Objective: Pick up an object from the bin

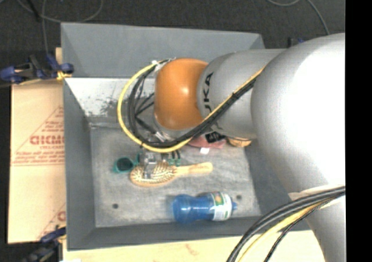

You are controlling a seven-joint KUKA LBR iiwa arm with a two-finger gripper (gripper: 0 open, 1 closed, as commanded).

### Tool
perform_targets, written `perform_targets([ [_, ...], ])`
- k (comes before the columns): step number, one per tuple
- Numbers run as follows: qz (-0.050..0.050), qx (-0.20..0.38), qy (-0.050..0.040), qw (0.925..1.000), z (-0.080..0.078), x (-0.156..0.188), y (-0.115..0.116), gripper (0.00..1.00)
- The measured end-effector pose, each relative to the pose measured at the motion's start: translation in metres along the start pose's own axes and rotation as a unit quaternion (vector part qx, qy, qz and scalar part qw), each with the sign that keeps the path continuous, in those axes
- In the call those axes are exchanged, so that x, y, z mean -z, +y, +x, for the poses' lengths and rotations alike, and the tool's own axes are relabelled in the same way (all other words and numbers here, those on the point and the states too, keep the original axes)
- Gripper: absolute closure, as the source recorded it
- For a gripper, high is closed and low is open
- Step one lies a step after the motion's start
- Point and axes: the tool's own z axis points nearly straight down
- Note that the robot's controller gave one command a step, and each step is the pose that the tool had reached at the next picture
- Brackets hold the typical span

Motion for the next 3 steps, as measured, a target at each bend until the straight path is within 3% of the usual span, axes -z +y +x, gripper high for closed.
perform_targets([
  [1,-0.002,-0.001,-0.0106,0.9999,-0.0038,0.0004,0.0003,0.00],
  [2,-0.001,-0.001,-0.0001,1.0000,0.0004,-0.0005,0.0012,1.00],
  [3,-0.003,-0.001,-0.0108,0.9999,-0.0038,0.0005,0.0009,0.00],
])
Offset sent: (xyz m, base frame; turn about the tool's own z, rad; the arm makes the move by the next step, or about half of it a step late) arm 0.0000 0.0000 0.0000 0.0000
